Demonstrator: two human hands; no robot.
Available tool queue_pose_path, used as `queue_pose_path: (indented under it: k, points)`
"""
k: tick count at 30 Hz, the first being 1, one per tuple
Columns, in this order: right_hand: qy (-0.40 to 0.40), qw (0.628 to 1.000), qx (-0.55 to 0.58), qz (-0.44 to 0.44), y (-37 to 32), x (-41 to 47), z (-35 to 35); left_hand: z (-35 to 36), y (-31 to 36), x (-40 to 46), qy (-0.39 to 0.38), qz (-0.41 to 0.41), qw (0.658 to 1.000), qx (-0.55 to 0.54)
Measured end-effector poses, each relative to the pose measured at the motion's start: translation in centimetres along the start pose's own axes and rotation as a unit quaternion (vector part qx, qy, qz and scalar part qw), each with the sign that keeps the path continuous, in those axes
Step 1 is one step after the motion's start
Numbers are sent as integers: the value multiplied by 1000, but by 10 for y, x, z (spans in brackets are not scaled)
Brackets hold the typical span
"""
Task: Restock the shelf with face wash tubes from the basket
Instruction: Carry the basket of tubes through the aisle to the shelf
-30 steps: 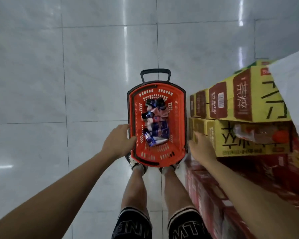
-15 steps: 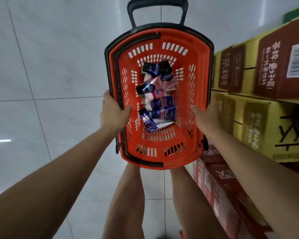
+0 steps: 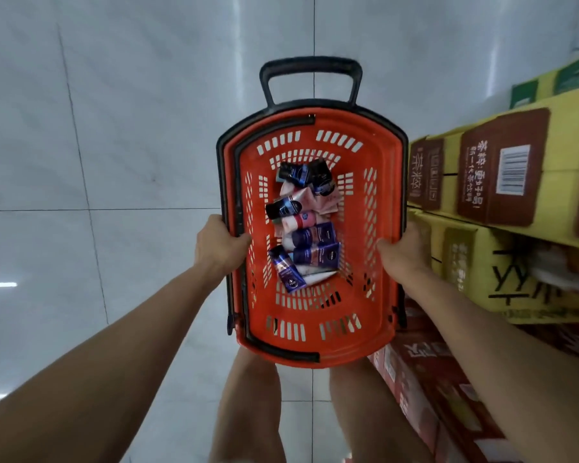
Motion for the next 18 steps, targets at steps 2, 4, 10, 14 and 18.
queue_pose_path:
  k: [2, 4, 10, 14, 18]
  points:
    - [-11, 1000, 3, -1, -7, -30, -22, -21, 13, -31, -4, -16, 1000, -11]
    - [-22, 1000, 15, -11, -15, -61, -46, -45, 30, -68, -6, -22, 999, -29]
    - [-76, 995, 56, -33, -46, -169, -127, -126, 83, -180, 6, 8, 995, -95]
    - [-96, 990, 73, -71, -66, -251, -177, -179, 113, -250, 0, 41, 991, -128]
    - [-75, 986, 77, -130, -92, -329, -227, -233, 146, -309, 7, 91, 986, -143]
Point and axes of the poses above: each hand's wrist, its own x-axis towards the middle knuckle, its own z-axis out of the palm, y = z × x, the point moved 9 cm from there along x, towards the middle knuckle, and after that the axes turned 14 degrees about -x, right-handed, at the moved point
